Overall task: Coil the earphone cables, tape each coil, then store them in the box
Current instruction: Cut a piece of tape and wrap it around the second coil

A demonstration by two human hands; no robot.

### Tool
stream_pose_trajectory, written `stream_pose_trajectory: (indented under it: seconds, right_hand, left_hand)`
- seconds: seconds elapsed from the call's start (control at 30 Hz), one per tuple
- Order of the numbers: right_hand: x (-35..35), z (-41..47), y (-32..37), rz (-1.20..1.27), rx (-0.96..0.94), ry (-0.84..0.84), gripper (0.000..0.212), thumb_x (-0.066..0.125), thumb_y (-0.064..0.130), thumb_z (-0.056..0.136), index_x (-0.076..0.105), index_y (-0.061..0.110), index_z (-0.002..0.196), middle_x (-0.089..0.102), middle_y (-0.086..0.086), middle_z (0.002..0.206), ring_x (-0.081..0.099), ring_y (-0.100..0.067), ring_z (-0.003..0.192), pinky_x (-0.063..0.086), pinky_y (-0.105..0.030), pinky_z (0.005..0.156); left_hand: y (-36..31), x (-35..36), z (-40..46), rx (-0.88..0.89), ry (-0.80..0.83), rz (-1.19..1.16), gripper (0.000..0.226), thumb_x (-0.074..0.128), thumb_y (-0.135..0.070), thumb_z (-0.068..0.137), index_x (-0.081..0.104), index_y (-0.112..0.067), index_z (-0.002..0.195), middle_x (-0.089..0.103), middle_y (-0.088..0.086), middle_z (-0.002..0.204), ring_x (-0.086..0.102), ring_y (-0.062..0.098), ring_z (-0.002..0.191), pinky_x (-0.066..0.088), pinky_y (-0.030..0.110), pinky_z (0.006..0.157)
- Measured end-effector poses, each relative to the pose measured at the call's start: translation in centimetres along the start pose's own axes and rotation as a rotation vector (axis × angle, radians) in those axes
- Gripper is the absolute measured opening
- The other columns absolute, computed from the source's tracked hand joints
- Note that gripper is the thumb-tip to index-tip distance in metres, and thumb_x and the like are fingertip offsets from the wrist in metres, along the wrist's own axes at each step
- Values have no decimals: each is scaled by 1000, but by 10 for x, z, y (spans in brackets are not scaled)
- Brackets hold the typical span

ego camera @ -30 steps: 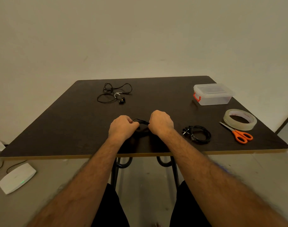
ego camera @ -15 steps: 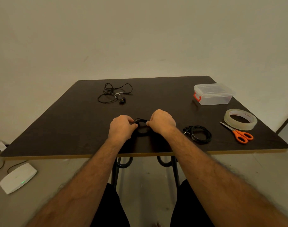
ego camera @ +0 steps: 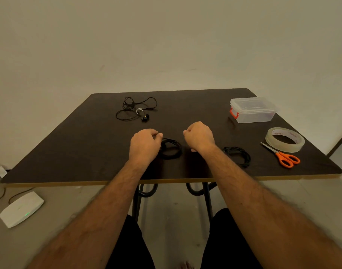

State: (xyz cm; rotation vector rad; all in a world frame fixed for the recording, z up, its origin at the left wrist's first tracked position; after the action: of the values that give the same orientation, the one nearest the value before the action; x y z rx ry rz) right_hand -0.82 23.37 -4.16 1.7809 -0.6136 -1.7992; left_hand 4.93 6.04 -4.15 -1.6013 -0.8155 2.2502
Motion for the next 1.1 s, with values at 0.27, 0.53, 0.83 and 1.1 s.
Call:
stream_pose_trajectory:
  seconds: [0.27, 0.53, 0.83, 1.1]
  right_hand:
    - [-67, -9, -10, -34, -147, -114, 12, 62, 16, 95, 74, 18, 97, 70, 0, 100, 65, -12, 84, 61, -37, 81]
    - [-161, -28, -102, -242, 34, -240, 11, 67, 11, 86, 77, 14, 89, 73, -6, 94, 66, -23, 95, 53, -32, 84]
    - [-193, -61, -194, -359, 222, -165, 13, 72, 18, 86, 72, 14, 99, 70, -6, 99, 65, -19, 94, 56, -37, 91]
    - [-176, -57, -195, -475, 182, -92, 34, 71, 30, 88, 61, 18, 118, 66, -6, 111, 64, -23, 101, 55, -39, 91]
  left_hand:
    - [-51, 7, -6, 152, -50, -80, 27, 54, -39, 98, 70, -21, 110, 66, -11, 92, 58, 3, 84, 42, 21, 70]
    - [-152, 56, -23, 301, 88, -54, 19, 58, -40, 96, 70, -28, 104, 65, -13, 92, 59, 4, 87, 46, 27, 73]
    - [-244, 146, -31, 339, 352, 65, 24, 64, -34, 94, 70, -22, 113, 70, 0, 110, 63, 15, 100, 51, 34, 83]
    - [-261, 187, -14, 263, 459, 195, 24, 67, -32, 92, 71, -16, 108, 69, 4, 102, 64, 18, 94, 49, 31, 72]
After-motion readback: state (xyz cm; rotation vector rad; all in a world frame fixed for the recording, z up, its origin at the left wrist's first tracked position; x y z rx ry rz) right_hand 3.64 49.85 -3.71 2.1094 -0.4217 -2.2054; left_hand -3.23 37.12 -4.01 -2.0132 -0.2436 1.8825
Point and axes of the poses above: each hand's wrist, its own z-axis towards the middle knuckle, its own x-axis out of the palm, y = z × x, the point moved 5 cm from there along z, towards the middle knuckle
